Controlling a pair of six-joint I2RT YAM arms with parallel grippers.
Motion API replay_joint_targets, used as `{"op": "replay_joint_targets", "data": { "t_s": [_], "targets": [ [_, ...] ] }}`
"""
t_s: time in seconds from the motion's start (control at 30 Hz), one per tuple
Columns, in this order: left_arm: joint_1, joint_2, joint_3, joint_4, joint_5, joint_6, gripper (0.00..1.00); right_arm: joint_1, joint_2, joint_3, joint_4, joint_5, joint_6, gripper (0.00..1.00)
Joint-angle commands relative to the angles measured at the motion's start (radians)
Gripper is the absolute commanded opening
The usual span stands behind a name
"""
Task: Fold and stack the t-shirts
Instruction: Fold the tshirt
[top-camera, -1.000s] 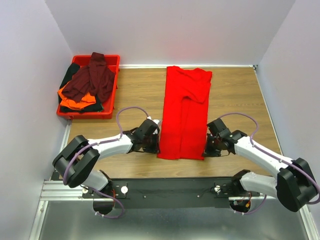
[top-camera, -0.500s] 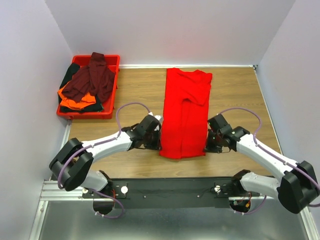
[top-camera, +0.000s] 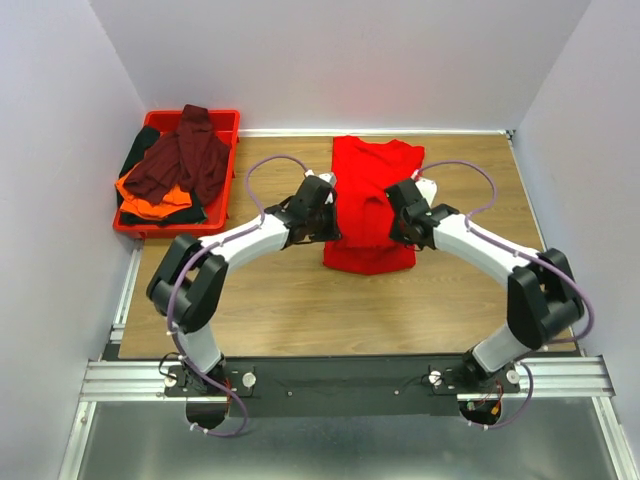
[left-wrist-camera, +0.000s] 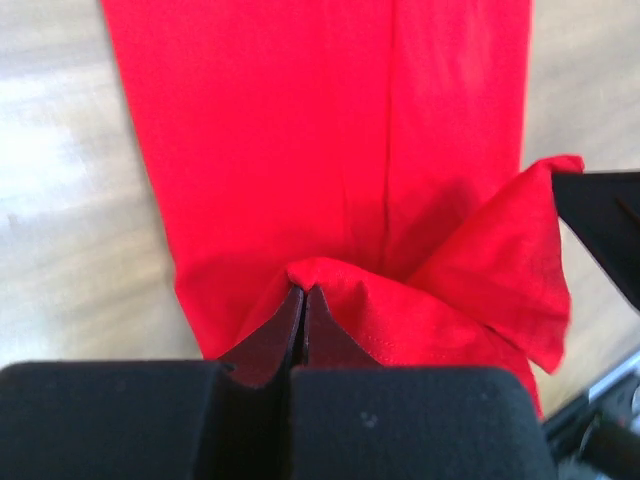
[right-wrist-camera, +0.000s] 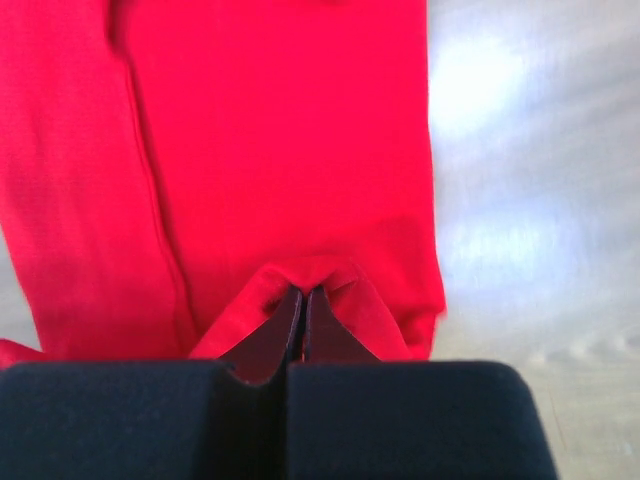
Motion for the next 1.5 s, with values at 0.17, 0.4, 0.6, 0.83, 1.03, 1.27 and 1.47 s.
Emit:
{"op": "replay_joint_targets", "data": {
  "t_s": [0.17,0.4,0.6,0.83,1.03,1.27,1.47],
  "targets": [
    [0.067,0.166,0.176,0.024,-0.070,-0.048,0.00,-0.090,0.174,0.143,0.111,0.114,-0.042,0.00],
    [0.126,0.261,0.292,-0.001,-0.073,-0.021,0.00,-0.170,0.238,0.201,0.133,0.062,-0.067,0.00],
    [0.156,0.344,0.398,-0.034,-0.065,0.004,0.00,-0.205,0.300,0.276,0.134,0.016,-0.080,0.00],
    [0.167,0.428,0.510,-0.059,-0.021,0.047,0.08,-0.234,0.366,0.333,0.134,-0.033,-0.087,0.09],
    [0.185,0.417,0.547,-0.037,-0.016,0.084,0.44,-0.291,0.363,0.347,0.134,-0.079,-0.100,0.53],
    [0.215,0.306,0.451,-0.034,-0.047,0.062,0.41,-0.285,0.249,0.264,0.150,-0.159,-0.105,0.55],
    [0.179,0.232,0.308,-0.028,-0.073,0.050,0.07,-0.234,0.174,0.137,0.174,-0.156,-0.111,0.33]
  ]
}}
